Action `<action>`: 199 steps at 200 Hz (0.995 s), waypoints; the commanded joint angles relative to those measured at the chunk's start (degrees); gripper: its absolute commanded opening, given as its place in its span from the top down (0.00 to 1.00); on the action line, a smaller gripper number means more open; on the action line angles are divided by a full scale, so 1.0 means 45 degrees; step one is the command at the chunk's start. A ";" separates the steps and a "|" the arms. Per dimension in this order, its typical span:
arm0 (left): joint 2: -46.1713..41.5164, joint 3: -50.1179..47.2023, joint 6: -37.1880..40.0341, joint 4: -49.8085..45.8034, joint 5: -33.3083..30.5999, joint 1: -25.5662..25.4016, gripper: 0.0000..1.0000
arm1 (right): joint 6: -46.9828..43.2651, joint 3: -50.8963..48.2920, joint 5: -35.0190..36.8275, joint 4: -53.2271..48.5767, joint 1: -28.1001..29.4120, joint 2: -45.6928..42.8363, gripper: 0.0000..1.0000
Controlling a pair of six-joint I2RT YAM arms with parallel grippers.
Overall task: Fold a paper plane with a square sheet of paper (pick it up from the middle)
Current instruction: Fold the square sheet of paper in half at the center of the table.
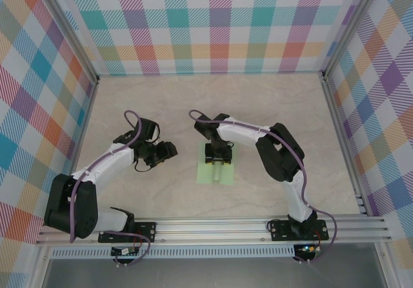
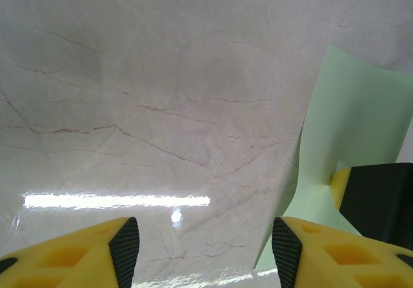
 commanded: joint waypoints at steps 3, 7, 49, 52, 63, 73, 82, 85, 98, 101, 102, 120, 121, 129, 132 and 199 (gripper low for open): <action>-0.0142 0.0418 0.0082 -0.0507 0.0056 0.0195 0.40 | -0.0304 0.0446 0.0363 -0.0280 0.0047 -0.0229 0.57; -0.0176 0.0417 0.0091 -0.0546 0.0051 0.0200 0.40 | -0.0321 0.0491 0.0382 -0.0289 0.0048 -0.0290 0.58; -0.0493 0.0436 0.0033 -0.0726 0.0035 0.0195 0.39 | -0.0425 0.0032 0.0004 0.0241 -0.0026 -0.1867 0.69; -0.0517 0.0422 0.0034 -0.0740 0.0036 0.0197 0.39 | -0.0433 -0.0004 -0.0092 0.0269 -0.0047 -0.1962 0.69; -0.0552 0.0423 -0.0011 -0.0769 0.0084 0.0198 0.39 | -0.0531 -0.0219 -0.0625 0.0613 -0.0141 -0.2426 0.69; -0.0580 0.0450 -0.0023 -0.0774 0.0107 0.0198 0.39 | -0.0521 -0.0668 -0.1228 0.1290 -0.0224 -0.2965 0.69; -0.0579 0.0470 -0.0082 -0.0771 0.0168 0.0198 0.38 | -0.0423 -0.1185 -0.1917 0.2140 -0.0417 -0.3509 0.69; -0.0598 0.0472 -0.0102 -0.0779 0.0187 0.0198 0.38 | -0.0377 -0.1419 -0.2217 0.2389 -0.0489 -0.3691 0.69; -0.0601 0.0516 -0.0169 -0.0772 0.0301 0.0177 0.38 | -0.0261 -0.2381 -0.3498 0.4002 -0.0823 -0.4407 0.68; -0.0613 0.0532 -0.0184 -0.0770 0.0336 0.0178 0.38 | -0.0249 -0.2635 -0.3787 0.4445 -0.0899 -0.4555 0.67; -0.0607 0.0543 -0.0198 -0.0767 0.0342 0.0178 0.38 | -0.0239 -0.2719 -0.3880 0.4574 -0.0934 -0.4607 0.67; -0.0634 0.0615 -0.0331 -0.0585 0.0622 0.0140 0.37 | 0.0040 -0.4049 -0.5002 0.6421 -0.1444 -0.5134 0.66; -0.0637 0.0623 -0.0339 -0.0567 0.0632 0.0140 0.37 | 0.0062 -0.4090 -0.5025 0.6500 -0.1480 -0.5151 0.66; -0.0624 0.0666 -0.0403 -0.0421 0.0798 0.0102 0.37 | 0.0197 -0.4671 -0.5325 0.7062 -0.1702 -0.5182 0.66; -0.0611 0.0665 -0.0423 -0.0377 0.0871 0.0086 0.37 | 0.0257 -0.4894 -0.5409 0.7247 -0.1800 -0.5179 0.66; 0.0679 0.1485 -0.0812 0.0219 0.0798 -0.1730 0.34 | 0.0449 -0.7919 -0.5273 0.8686 -0.2948 -0.5534 0.46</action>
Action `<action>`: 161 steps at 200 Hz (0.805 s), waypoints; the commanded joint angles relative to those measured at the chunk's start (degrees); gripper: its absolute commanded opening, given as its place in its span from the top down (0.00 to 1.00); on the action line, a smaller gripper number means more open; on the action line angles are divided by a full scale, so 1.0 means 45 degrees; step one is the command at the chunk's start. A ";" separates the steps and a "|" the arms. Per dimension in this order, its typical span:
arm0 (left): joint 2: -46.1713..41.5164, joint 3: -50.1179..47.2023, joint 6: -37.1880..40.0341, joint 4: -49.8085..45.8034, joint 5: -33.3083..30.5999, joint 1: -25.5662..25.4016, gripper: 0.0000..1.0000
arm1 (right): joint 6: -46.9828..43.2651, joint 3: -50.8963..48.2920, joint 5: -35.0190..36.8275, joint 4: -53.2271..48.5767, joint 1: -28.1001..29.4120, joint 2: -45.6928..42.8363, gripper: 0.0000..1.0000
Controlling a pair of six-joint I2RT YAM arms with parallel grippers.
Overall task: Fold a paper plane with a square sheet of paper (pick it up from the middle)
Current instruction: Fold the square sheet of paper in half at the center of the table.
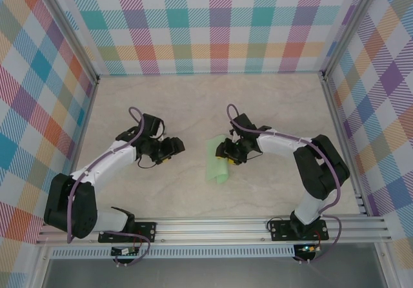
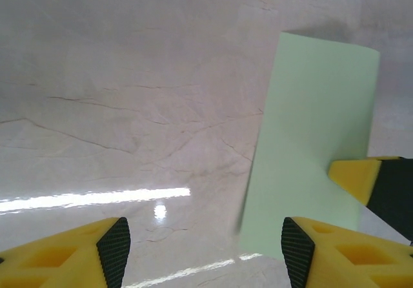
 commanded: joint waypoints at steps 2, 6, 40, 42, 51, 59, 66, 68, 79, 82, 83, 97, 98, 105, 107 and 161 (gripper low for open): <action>0.0540 0.0538 -0.0296 0.0316 -0.0096 -0.0705 0.33 | -0.0032 -0.0410 -0.0175 0.0639 -0.0252 -0.0418 0.46; 0.0597 0.0566 -0.0333 0.0359 -0.0123 -0.0799 0.33 | -0.0102 -0.0453 -0.0144 0.0511 -0.0319 -0.0467 0.45; 0.1333 0.0990 -0.0590 0.0589 -0.0363 -0.1365 0.33 | -0.0722 -0.0242 0.0658 -0.1045 -0.0580 -0.0789 0.25; 0.1368 0.1028 -0.0588 0.0591 -0.0375 -0.1401 0.33 | -0.0754 -0.0215 0.0729 -0.1141 -0.0596 -0.0790 0.24; 0.1515 0.1149 -0.0632 0.0593 -0.0470 -0.1529 0.33 | -0.0895 -0.0030 0.1039 -0.1535 -0.0601 -0.0838 0.22; 0.1623 0.1264 -0.0661 0.0579 -0.0530 -0.1647 0.33 | -0.1074 0.0108 0.1239 -0.1851 -0.0600 -0.0868 0.22; 0.1694 0.1338 -0.0712 0.0577 -0.0576 -0.1718 0.33 | -0.1238 0.0256 0.1555 -0.2233 -0.0614 -0.0850 0.21; 0.1726 0.1354 -0.0711 0.0578 -0.0609 -0.1743 0.33 | -0.1259 0.0315 0.1695 -0.2366 -0.0620 -0.0820 0.21; 0.1816 0.1430 -0.0778 0.0589 -0.0728 -0.1862 0.33 | -0.1596 0.0570 0.2101 -0.2929 -0.0621 -0.0639 0.20; 0.1831 0.1437 -0.0800 0.0592 -0.0755 -0.1895 0.33 | -0.1773 0.0671 0.2112 -0.3090 -0.0639 -0.0556 0.21; 0.1836 0.1437 -0.0798 0.0605 -0.0762 -0.1911 0.33 | -0.1793 0.0701 0.2113 -0.3134 -0.0640 -0.0527 0.21; 0.1911 0.1438 -0.0948 0.0682 -0.0808 -0.2000 0.33 | -0.2218 0.0943 0.2091 -0.3591 -0.0622 -0.0262 0.22; 0.1905 0.1438 -0.0959 0.0689 -0.0808 -0.2003 0.33 | -0.2218 0.0943 0.2091 -0.3591 -0.0622 -0.0262 0.22; 0.1930 0.1438 -0.1025 0.0759 -0.0809 -0.2042 0.34 | -0.2467 0.1009 0.2037 -0.3708 -0.0615 -0.0200 0.22; 0.1937 0.1447 -0.1068 0.0770 -0.0818 -0.2054 0.34 | -0.2528 0.1031 0.2045 -0.3760 -0.0620 -0.0179 0.22; 0.2009 0.1437 -0.1642 0.1217 -0.0942 -0.2317 0.38 | -0.4122 0.1815 0.1776 -0.4936 -0.0609 0.0642 0.23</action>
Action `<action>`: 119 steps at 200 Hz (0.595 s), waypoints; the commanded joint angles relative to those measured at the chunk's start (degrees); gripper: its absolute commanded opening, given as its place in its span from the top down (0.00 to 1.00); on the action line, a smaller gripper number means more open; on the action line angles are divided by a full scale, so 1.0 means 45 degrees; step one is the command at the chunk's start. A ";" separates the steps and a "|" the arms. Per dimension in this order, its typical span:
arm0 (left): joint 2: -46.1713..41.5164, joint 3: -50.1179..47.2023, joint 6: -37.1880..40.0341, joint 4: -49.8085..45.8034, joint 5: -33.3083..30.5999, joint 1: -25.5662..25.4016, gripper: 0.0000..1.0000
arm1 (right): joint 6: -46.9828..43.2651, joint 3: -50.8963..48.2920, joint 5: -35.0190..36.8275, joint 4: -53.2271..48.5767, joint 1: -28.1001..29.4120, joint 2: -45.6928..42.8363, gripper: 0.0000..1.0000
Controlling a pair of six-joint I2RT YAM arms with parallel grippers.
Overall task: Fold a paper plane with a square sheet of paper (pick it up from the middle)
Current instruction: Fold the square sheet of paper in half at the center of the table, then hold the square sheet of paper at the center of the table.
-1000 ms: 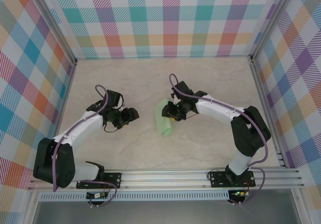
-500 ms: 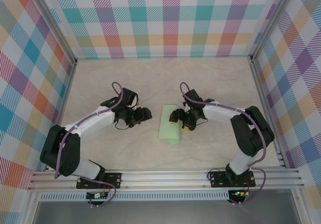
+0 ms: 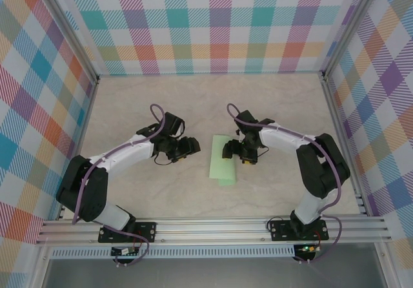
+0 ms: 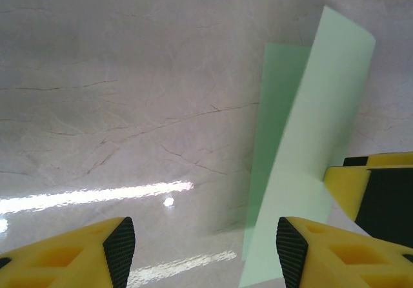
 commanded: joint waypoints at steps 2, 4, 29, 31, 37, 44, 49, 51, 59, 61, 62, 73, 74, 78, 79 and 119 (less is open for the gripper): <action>0.0121 0.0262 -0.0466 0.0284 -0.0221 -0.0287 0.38 | -0.1097 0.0468 -0.0183 -0.1036 -0.0040 0.0409 0.23; 0.0136 0.0263 -0.0471 0.0310 -0.0233 -0.0302 0.38 | -0.1090 0.0474 -0.0221 -0.1036 -0.0043 0.0425 0.24; 0.0225 0.0218 -0.0617 0.0387 -0.0324 -0.0344 0.39 | -0.0952 0.0496 -0.1111 -0.0536 -0.0044 0.0557 0.29; 0.0240 0.0228 -0.0616 0.0394 -0.0327 -0.0346 0.38 | -0.0932 0.0495 -0.1210 -0.0477 -0.0044 0.0555 0.29; 0.0260 0.0237 -0.0618 0.0384 -0.0317 -0.0356 0.38 | -0.0845 0.0461 -0.1488 -0.0271 -0.0044 0.0523 0.30; 0.0275 0.0263 -0.0619 0.0370 -0.0334 -0.0366 0.38 | -0.0789 0.0429 -0.1701 -0.0063 -0.0033 0.0498 0.33; 0.0284 0.0272 -0.0620 0.0348 -0.0352 -0.0356 0.38 | -0.0751 0.0422 -0.1829 0.0042 -0.0043 0.0495 0.34; 0.0284 0.0285 -0.0617 0.0345 -0.0353 -0.0358 0.38 | -0.0740 0.0428 -0.1863 0.0068 -0.0038 0.0505 0.35; 0.0303 0.0282 -0.0617 0.0306 -0.0391 -0.0366 0.38 | -0.0730 0.0460 -0.1938 0.0126 -0.0043 0.0581 0.37; 0.0318 0.0293 -0.0621 0.0291 -0.0397 -0.0356 0.38 | -0.0740 0.0486 -0.1944 0.0133 -0.0029 0.0600 0.37; 0.0321 0.0294 -0.0628 0.0288 -0.0395 -0.0361 0.38 | -0.0735 0.0491 -0.1941 0.0134 -0.0046 0.0606 0.37; 0.0351 0.0313 -0.0616 0.0270 -0.0376 -0.0366 0.38 | -0.0774 0.0568 -0.1957 0.0117 -0.0050 0.0813 0.42; 0.0357 0.0334 -0.0616 0.0268 -0.0374 -0.0366 0.38 | -0.0791 0.0580 -0.1968 0.0116 -0.0037 0.0839 0.43; 0.0346 0.0336 -0.0599 0.0247 -0.0358 -0.0366 0.38 | -0.0805 0.0607 -0.2002 0.0126 -0.0048 0.0910 0.43; 0.0344 0.0336 -0.0598 0.0247 -0.0376 -0.0375 0.38 | -0.0806 0.0609 -0.2010 0.0131 -0.0046 0.0927 0.43; 0.0345 0.0432 -0.0504 0.0049 -0.0456 -0.0380 0.38 | -0.0669 0.0624 -0.2535 0.0446 -0.0046 0.1012 0.51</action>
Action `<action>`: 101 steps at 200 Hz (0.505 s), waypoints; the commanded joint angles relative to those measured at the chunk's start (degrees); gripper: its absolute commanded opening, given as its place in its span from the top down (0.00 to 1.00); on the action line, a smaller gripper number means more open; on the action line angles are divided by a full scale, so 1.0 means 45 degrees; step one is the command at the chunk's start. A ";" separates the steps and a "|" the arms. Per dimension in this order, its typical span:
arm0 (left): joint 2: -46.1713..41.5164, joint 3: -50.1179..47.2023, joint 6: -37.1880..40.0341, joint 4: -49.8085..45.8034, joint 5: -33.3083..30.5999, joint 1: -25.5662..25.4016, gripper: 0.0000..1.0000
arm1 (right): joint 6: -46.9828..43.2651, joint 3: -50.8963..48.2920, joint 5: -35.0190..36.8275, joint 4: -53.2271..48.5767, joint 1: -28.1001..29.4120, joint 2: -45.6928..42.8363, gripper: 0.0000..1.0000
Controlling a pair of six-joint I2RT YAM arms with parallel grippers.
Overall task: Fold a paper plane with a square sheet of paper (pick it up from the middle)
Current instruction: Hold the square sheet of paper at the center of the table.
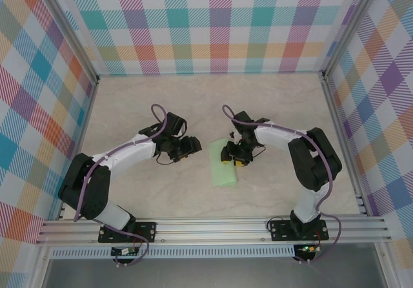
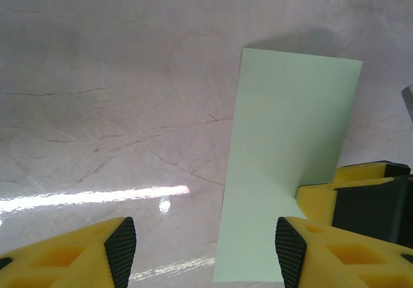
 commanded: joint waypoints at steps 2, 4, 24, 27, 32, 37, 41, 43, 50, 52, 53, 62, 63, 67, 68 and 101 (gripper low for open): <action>0.0062 0.0345 0.0015 -0.0221 -0.0200 -0.0233 0.38 | -0.0083 0.0300 -0.0551 0.0141 -0.0054 -0.0088 0.51; 0.0055 0.0339 0.0016 -0.0225 -0.0221 -0.0229 0.38 | -0.0060 0.0301 -0.0528 0.0128 -0.0061 -0.0119 0.52; -0.0019 0.0366 0.0015 -0.0398 -0.0455 -0.0235 0.38 | 0.0142 0.0340 -0.0407 0.0095 -0.0056 -0.0605 0.57; -0.0035 0.0370 0.0033 -0.0425 -0.0488 -0.0225 0.38 | 0.0217 0.0340 -0.0415 0.0095 -0.0062 -0.0672 0.58; -0.0055 0.0398 0.0053 -0.0468 -0.0537 -0.0234 0.38 | 0.0342 0.0341 -0.0416 0.0153 -0.0043 -0.0818 0.59; -0.0069 0.0416 0.0084 -0.0498 -0.0569 -0.0235 0.38 | 0.0489 0.0307 -0.0467 0.0255 -0.0038 -0.0952 0.59; -0.0111 0.0414 0.0109 -0.0511 -0.0611 -0.0235 0.38 | 0.0609 0.0285 -0.0524 0.0380 -0.0060 -0.1069 0.59; -0.0135 0.0425 0.0127 -0.0517 -0.0627 -0.0235 0.38 | 0.0689 0.0258 -0.0570 0.0442 -0.0062 -0.1111 0.60; -0.0201 0.0439 0.0134 -0.0573 -0.0753 -0.0235 0.38 | 0.0952 0.0207 -0.0751 0.0694 -0.0032 -0.1263 0.61; -0.0221 0.0436 0.0148 -0.0591 -0.0794 -0.0235 0.38 | 0.1014 0.0195 -0.0817 0.0764 -0.0050 -0.1311 0.61; -0.0234 0.0442 0.0150 -0.0594 -0.0824 -0.0235 0.38 | 0.1063 0.0190 -0.0841 0.0812 -0.0047 -0.1326 0.61; -0.0319 0.0441 0.0166 -0.0708 -0.1008 -0.0235 0.39 | 0.1511 0.0131 -0.1123 0.1200 -0.0052 -0.1493 0.62; -0.0331 0.0445 0.0169 -0.0731 -0.1038 -0.0235 0.39 | 0.1566 0.0128 -0.1160 0.1235 -0.0048 -0.1505 0.62; -0.0391 0.0465 0.0157 -0.0798 -0.1113 -0.0235 0.39 | 0.1745 0.0108 -0.1259 0.1447 -0.0051 -0.1557 0.62; -0.0407 0.0476 0.0155 -0.0824 -0.1139 -0.0235 0.39 | 0.1800 0.0097 -0.1296 0.1495 -0.0057 -0.1565 0.62; -0.1004 0.0665 0.0232 -0.1501 -0.1991 -0.0234 0.39 | 0.3740 -0.0326 -0.1953 0.3717 -0.0039 -0.1817 0.62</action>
